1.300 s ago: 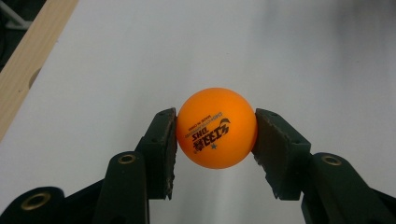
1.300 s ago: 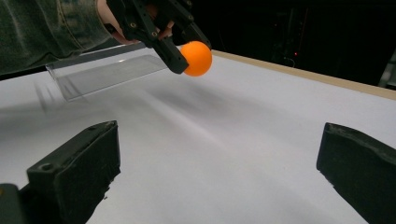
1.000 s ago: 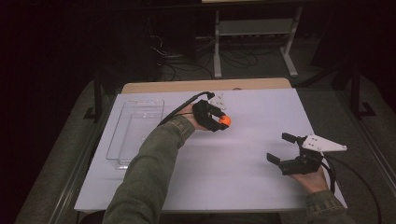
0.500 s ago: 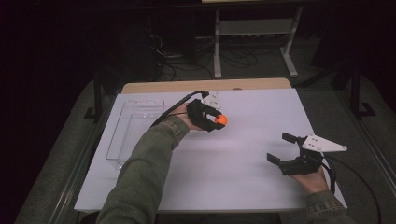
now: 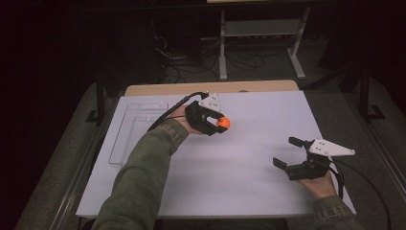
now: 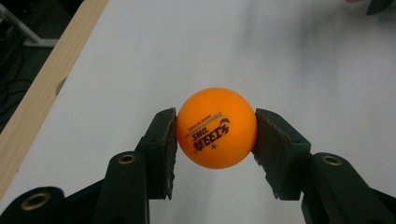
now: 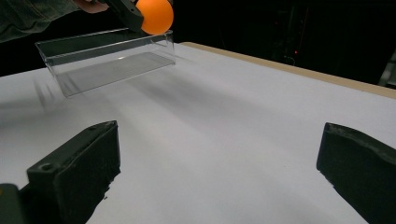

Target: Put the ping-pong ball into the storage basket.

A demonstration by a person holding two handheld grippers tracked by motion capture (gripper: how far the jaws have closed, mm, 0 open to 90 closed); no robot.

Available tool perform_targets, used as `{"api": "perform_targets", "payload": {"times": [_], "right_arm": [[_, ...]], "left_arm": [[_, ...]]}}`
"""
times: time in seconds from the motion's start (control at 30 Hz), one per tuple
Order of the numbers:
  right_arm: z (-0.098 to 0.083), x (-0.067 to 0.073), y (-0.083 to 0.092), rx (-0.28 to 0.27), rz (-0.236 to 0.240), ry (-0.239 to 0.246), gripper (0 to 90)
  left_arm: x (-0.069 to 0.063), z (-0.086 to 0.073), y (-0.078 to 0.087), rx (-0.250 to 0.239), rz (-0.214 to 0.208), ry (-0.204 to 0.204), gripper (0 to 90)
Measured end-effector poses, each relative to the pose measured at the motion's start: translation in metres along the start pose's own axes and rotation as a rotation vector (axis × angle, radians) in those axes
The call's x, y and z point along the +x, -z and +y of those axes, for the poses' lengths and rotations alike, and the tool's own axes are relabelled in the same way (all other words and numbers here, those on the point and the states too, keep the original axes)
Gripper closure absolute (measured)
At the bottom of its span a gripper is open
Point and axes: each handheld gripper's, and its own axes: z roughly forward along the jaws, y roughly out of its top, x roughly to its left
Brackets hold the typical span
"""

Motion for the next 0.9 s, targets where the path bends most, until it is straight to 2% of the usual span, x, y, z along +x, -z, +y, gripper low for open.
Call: {"api": "perform_targets", "payload": {"times": [0.37,0.9], "right_arm": [[0.0,0.0,0.001,-0.011,-0.003,-0.001,0.0],[0.0,0.0,0.001,-0.01,-0.001,-0.001,0.0]], "left_arm": [[-0.005,-0.003,0.015,-0.005,0.013,-0.005,50.2],[-0.007,-0.011,0.034,0.0,0.028,0.016,50.2]]}}
